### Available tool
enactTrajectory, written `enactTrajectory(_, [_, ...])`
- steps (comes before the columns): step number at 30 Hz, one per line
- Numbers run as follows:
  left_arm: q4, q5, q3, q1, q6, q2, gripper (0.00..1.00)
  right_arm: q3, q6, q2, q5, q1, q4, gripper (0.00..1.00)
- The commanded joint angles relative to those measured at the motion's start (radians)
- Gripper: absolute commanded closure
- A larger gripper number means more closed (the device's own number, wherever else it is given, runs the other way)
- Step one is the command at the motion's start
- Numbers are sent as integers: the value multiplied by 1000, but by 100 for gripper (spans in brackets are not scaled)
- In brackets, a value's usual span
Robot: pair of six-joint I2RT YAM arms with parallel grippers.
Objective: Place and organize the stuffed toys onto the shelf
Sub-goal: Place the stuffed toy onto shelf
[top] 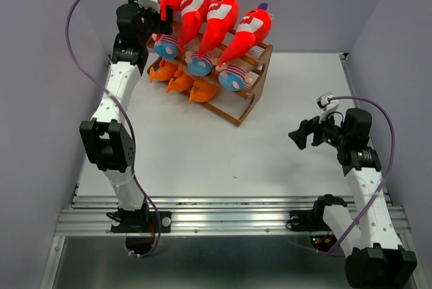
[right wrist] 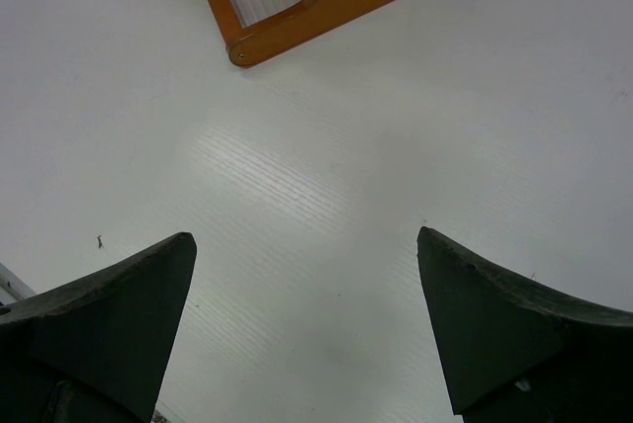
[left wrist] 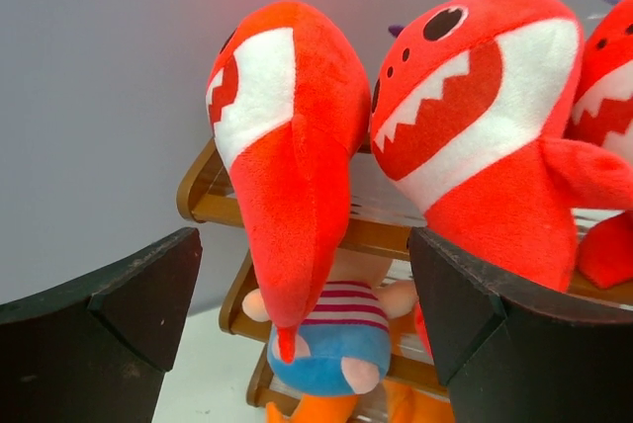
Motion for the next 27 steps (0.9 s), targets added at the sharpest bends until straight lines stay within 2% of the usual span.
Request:
enactTrajectory(1, [55,-11,-57,-3,-46,-141,1,-4,-9,-16,-6,-7,57,2])
enactTrajectory(6, [75,-42,-169,-3,-141,-292,1,-3,-3,-19,15,-16,57,1])
enactTrajectory(9, [104,-48,-307,-3,-199,-422,1,2,2,-16,43,-16,58,1])
enactTrajectory(14, [203,12,-685,-2,-293,-683,1,2,8,-16,81,-16,61,0])
enactTrajectory(21, [142,16,-1072,-2,-344,-943,1,-1,17,15,152,-16,80,0])
enactTrajectory(27, [74,-4,-1224,-2,-362,-1128,1,-12,112,5,302,-36,171,0])
